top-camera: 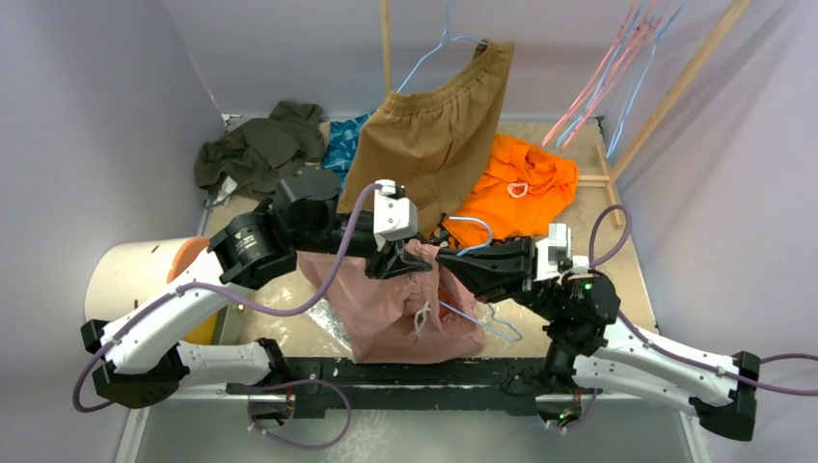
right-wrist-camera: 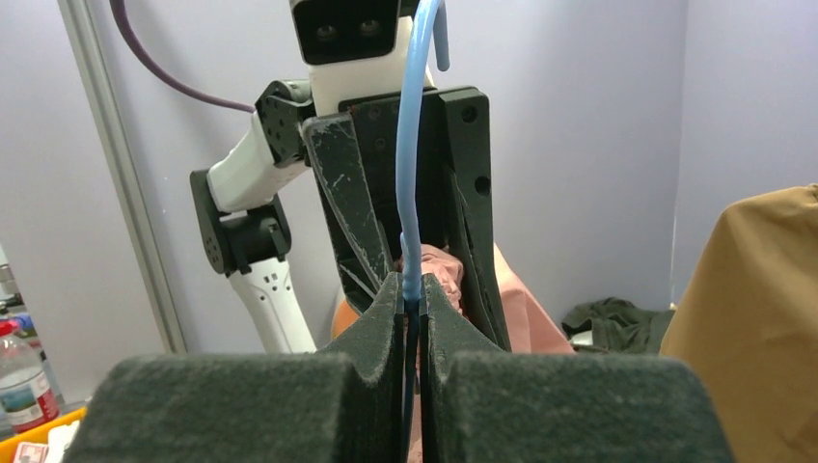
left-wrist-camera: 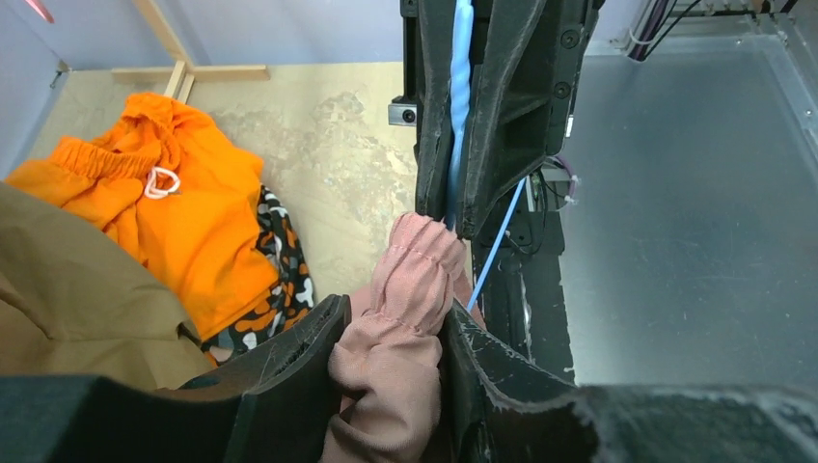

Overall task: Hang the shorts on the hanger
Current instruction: Hang the shorts on the hanger.

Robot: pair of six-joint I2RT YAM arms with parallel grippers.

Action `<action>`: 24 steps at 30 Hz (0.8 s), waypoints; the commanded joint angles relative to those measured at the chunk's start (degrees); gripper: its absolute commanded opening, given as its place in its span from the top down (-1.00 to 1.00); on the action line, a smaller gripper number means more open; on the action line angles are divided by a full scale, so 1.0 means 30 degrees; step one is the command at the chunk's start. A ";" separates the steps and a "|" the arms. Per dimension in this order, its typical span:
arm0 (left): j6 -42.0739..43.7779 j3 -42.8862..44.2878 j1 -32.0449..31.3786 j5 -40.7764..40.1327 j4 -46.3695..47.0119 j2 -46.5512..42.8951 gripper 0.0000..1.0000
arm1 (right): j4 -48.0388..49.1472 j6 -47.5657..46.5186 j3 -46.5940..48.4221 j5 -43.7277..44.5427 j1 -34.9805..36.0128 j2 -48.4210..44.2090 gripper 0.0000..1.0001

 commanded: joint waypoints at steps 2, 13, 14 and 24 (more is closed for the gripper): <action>0.0619 -0.0126 -0.0491 0.0324 -0.0066 0.0424 0.38 | 0.1676 -0.0308 0.1739 -0.0350 0.0003 0.0314 1.00; -0.0963 -0.1881 -0.0529 0.0619 0.3373 -0.0967 1.00 | -0.0440 -0.0108 0.2345 -0.0243 0.0006 0.0259 1.00; -0.1343 -0.2326 -0.0525 0.0366 0.4280 -0.1354 1.00 | -0.0841 -0.0117 0.2440 -0.0174 0.0006 0.0243 1.00; -0.3606 -0.5092 -0.0517 -0.0764 0.9027 -0.3021 1.00 | -0.2575 0.0345 0.2494 0.0600 0.0007 -0.0385 0.72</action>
